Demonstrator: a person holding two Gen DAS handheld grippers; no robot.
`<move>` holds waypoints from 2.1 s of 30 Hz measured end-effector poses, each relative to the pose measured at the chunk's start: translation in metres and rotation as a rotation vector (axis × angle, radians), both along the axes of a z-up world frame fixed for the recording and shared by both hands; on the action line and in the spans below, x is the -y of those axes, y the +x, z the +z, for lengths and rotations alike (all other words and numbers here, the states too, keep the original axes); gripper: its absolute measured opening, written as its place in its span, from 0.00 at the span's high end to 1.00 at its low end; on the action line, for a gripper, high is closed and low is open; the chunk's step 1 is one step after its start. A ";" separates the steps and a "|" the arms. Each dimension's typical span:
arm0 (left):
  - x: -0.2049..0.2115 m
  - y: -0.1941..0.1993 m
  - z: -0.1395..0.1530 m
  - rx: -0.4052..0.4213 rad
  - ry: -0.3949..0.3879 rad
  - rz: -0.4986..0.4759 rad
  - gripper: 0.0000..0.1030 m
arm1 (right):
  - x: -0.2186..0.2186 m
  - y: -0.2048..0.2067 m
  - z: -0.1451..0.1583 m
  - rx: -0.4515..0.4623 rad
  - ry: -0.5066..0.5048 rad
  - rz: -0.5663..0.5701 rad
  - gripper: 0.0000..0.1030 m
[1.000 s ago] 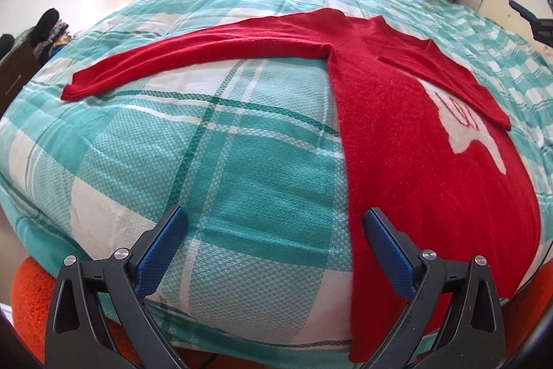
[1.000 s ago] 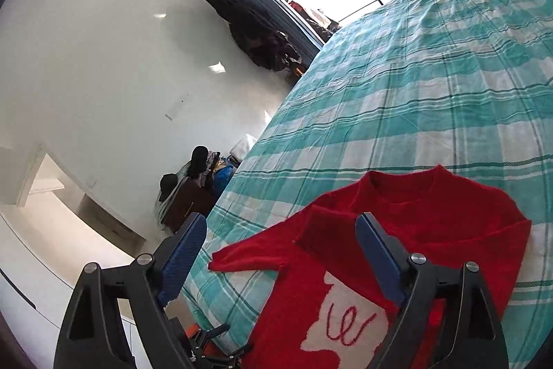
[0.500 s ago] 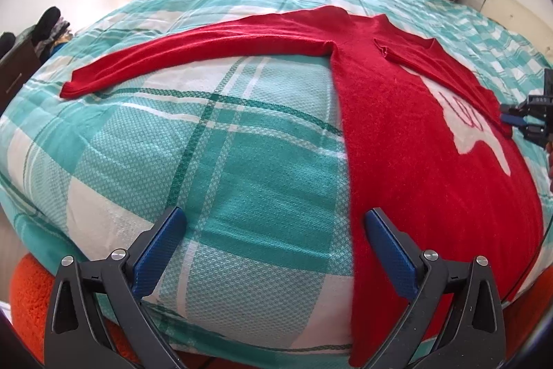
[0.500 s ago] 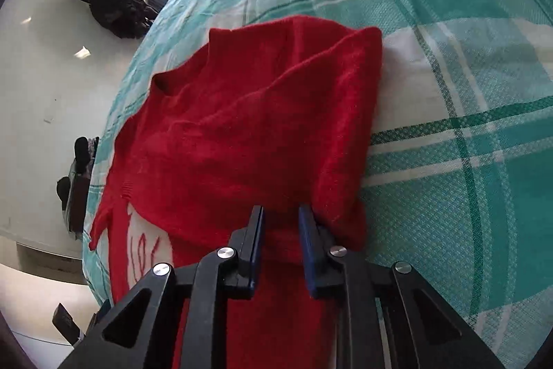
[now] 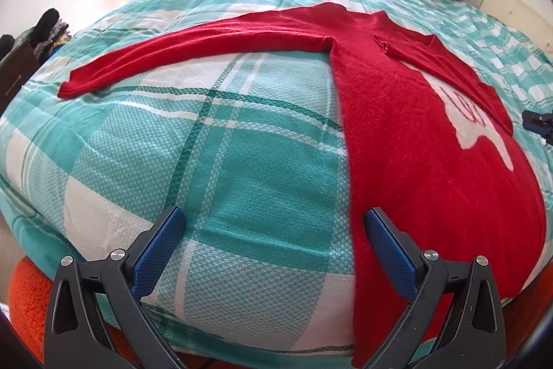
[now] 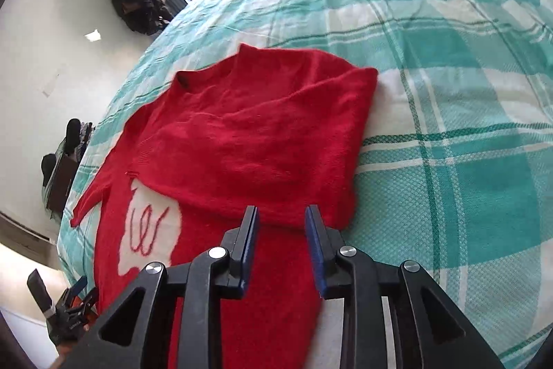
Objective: Fold small clothes
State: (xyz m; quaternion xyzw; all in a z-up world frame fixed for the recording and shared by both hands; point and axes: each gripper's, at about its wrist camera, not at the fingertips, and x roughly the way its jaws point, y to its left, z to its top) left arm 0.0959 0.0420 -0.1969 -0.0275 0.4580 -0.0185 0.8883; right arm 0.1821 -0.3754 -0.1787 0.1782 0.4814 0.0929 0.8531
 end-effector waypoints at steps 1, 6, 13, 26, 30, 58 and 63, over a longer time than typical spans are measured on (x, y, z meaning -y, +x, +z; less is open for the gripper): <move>0.000 0.000 0.000 0.002 0.001 -0.002 0.00 | -0.011 -0.013 0.013 0.031 -0.032 0.037 0.68; 0.002 -0.001 -0.001 0.004 0.005 0.007 0.00 | -0.062 -0.091 0.005 0.049 -0.170 0.154 0.49; 0.007 -0.002 -0.003 0.017 0.036 0.013 0.00 | -0.069 -0.149 0.019 0.137 -0.223 0.043 0.49; -0.049 -0.002 0.028 0.006 -0.311 0.074 0.02 | -0.072 -0.139 -0.033 -0.013 -0.268 0.038 0.21; -0.135 0.024 0.032 0.054 -0.557 0.294 0.02 | -0.072 -0.139 -0.034 -0.022 -0.276 0.044 0.21; -0.243 0.124 0.016 0.053 -0.484 0.684 0.98 | -0.082 -0.131 -0.041 -0.036 -0.289 0.029 0.06; -0.148 0.153 0.134 0.243 -0.385 0.361 0.98 | -0.081 -0.133 -0.040 -0.032 -0.271 0.028 0.06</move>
